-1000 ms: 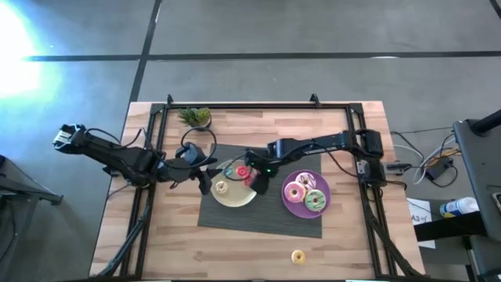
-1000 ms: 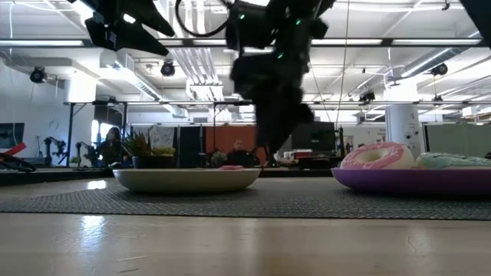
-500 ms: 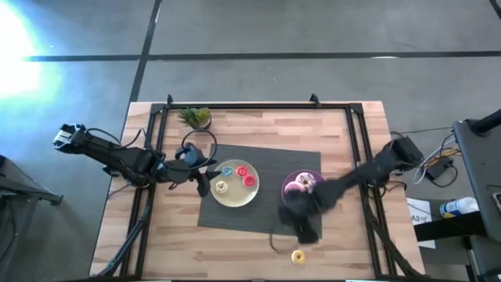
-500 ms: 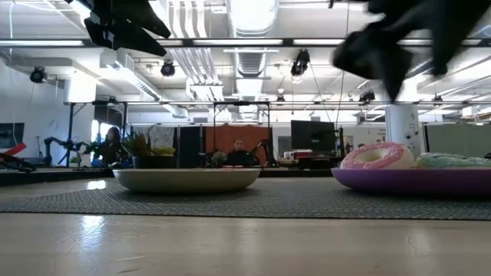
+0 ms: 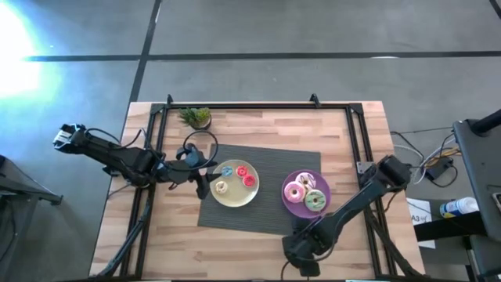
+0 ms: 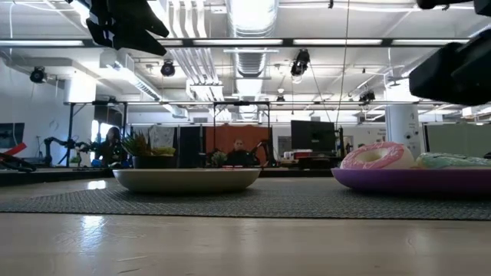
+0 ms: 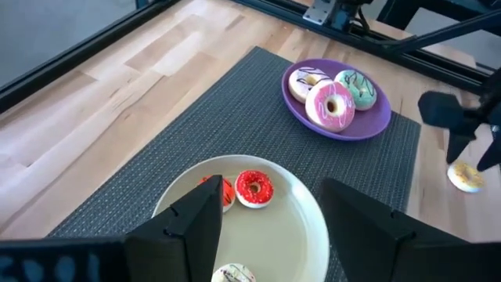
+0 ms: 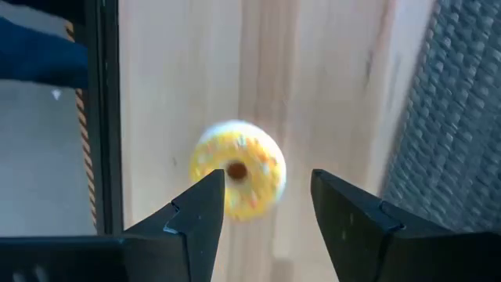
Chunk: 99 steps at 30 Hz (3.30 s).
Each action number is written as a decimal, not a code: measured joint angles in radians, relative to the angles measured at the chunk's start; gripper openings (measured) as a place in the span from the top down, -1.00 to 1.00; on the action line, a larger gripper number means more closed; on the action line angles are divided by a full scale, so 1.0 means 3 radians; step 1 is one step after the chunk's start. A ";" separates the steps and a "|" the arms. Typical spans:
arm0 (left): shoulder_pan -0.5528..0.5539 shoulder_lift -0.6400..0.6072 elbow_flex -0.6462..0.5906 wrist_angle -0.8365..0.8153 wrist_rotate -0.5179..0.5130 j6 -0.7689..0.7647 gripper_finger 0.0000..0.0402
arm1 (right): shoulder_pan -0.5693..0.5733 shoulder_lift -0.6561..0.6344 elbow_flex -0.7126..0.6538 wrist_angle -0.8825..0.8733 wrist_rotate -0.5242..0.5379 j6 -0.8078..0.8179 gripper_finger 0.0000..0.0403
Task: Pick & Place donuts
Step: Put the small yellow donut on the beige plate, then return to Home Position
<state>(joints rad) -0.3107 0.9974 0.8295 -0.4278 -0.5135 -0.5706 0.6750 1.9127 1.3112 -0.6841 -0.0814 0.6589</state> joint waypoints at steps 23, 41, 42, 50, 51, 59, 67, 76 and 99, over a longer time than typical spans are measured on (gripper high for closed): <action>-0.0088 0.0001 0.0000 -0.0050 0.0077 -0.0109 0.05 | -0.0160 0.0215 0.0134 -0.0007 0.0032 0.0100 0.91; -0.0546 -0.0004 -0.0001 -0.0734 -0.0307 -0.0759 0.05 | -0.1872 0.0189 0.0441 0.0742 0.0095 -0.0288 0.93; -0.0588 -0.0005 -0.0001 -0.0771 -0.0346 -0.0827 0.05 | -0.1910 0.0241 0.0517 0.0759 0.0094 -0.0302 0.93; -0.0730 -0.0005 -0.0001 -0.0941 -0.0538 -0.1099 0.05 | -0.2038 0.0868 0.1199 0.0578 -0.0067 -0.0478 0.80; -0.0730 -0.0005 -0.0001 -0.0953 -0.0537 -0.1102 0.05 | -0.2038 0.0937 0.1293 0.0530 -0.0132 -0.0494 0.74; -0.0735 -0.0005 -0.0001 -0.1016 -0.0537 -0.1180 0.05 | -0.2032 0.1260 0.1929 -0.0254 -0.0028 -0.0825 0.22; -0.0735 -0.0005 0.0000 -0.1022 -0.0537 -0.1151 0.05 | -0.1933 0.0750 0.1788 -0.0437 0.0303 -0.1476 0.04; -0.0630 -0.0005 -0.0141 -0.0308 -0.0274 -0.0641 0.05 | -0.1562 -0.0825 -0.0128 0.0011 0.0851 -0.0914 0.19; 0.0271 0.0253 -0.1724 0.4220 0.1429 -0.0023 0.05 | -0.0919 -0.3313 -0.3158 0.4023 0.1005 -0.0257 0.29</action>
<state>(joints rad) -0.2293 1.0733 0.3124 0.8383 -0.0847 -0.5775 0.3994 0.9189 0.3638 0.5229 0.2202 0.5818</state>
